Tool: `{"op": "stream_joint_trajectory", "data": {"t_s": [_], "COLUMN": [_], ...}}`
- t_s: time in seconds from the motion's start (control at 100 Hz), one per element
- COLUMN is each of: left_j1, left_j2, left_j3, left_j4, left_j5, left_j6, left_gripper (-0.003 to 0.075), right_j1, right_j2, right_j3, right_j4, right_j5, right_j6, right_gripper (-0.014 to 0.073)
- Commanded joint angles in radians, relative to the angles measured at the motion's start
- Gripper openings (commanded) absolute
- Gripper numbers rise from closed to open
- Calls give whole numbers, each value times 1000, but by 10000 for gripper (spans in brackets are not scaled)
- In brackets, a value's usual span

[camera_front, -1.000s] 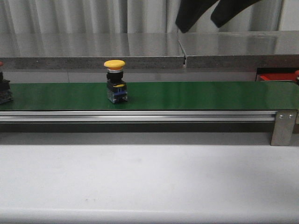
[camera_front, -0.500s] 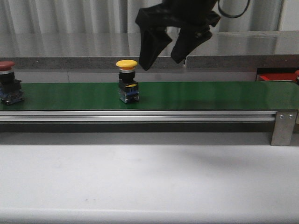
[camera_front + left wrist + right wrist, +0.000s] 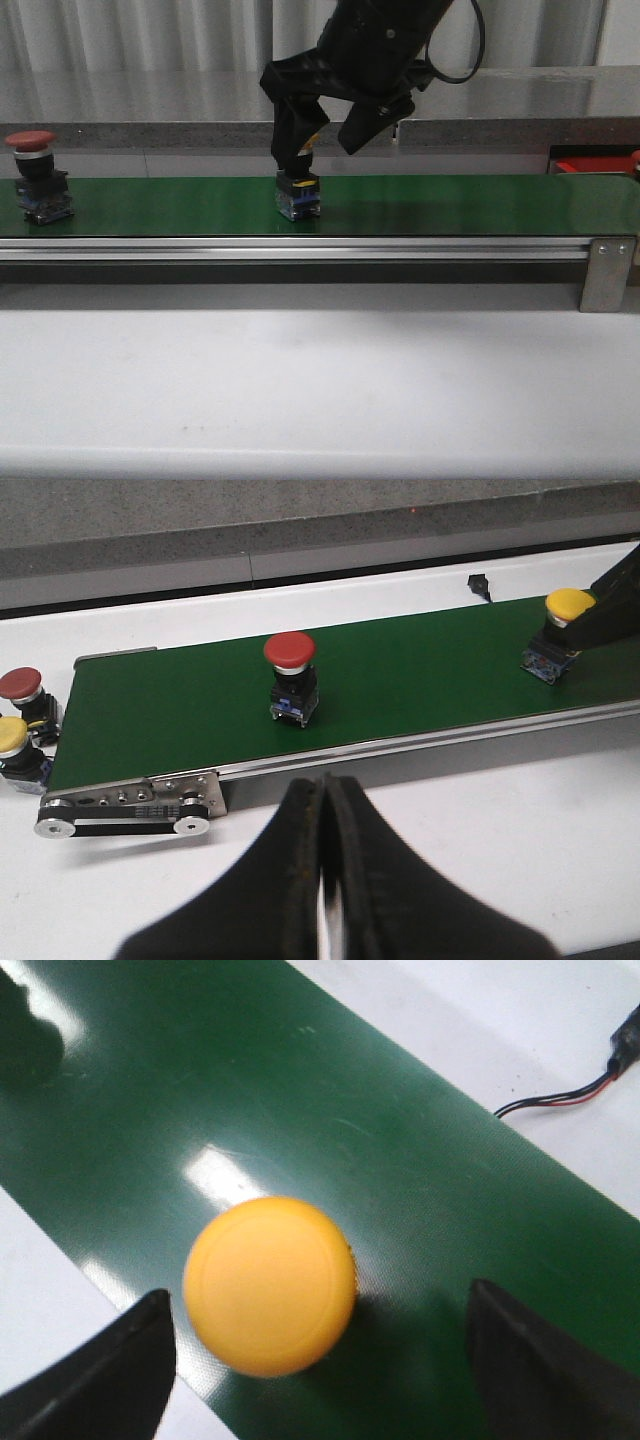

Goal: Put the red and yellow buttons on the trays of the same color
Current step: 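Lower the right gripper onto the yellow button on the belt, close, then carry the yellow button to the yellow tray and release it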

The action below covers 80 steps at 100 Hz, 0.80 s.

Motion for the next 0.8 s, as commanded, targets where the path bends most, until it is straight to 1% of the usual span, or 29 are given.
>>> {"op": "stream_joint_trajectory", "data": {"t_s": [0.0, 0.08, 0.15, 0.22, 0.27, 0.29, 0.34, 0.39, 0.44, 0.53, 0.64, 0.79], "left_j1": [-7, -7, -7, -7, -7, -7, -7, -7, -7, -7, -7, -7], "left_j2": [3, 3, 3, 3, 3, 3, 3, 3, 3, 3, 3, 3], "left_j3": [-25, -25, -25, -25, -25, -25, -25, -25, -25, -25, -25, -25], "left_j4": [-22, -22, -22, -22, -22, -22, -22, -22, -22, -22, -22, -22], "left_j5": [-71, -71, -71, -71, -71, -71, -71, -71, -71, -71, -71, -71], "left_j6": [-6, -6, -6, -6, -6, -6, -6, -6, -6, -6, -6, -6], "left_gripper": [-20, -20, -20, -20, -20, -20, -20, -20, -20, -20, -20, -20], "right_j1": [1, 1, 1, 1, 1, 1, 1, 1, 1, 1, -2, -29], "right_j2": [-40, -36, -36, -36, -36, -36, -36, -37, -41, -61, -117, -221], "right_j3": [-39, -39, -39, -39, -39, -39, -39, -39, -39, -35, 8, 124], "right_j4": [30, 33, 33, 33, 33, 34, 34, 34, 34, 34, 34, 34], "right_j5": [-67, -71, -81, -89, -89, -89, -93, -96, -95, -86, -103, -144], "right_j6": [-13, -13, -13, -13, -13, -13, -13, -13, -13, -12, -8, 6], "right_gripper": [594, 580, 518, 400, 288, 260, 158, 89, 40, 0, -4, -4]}}
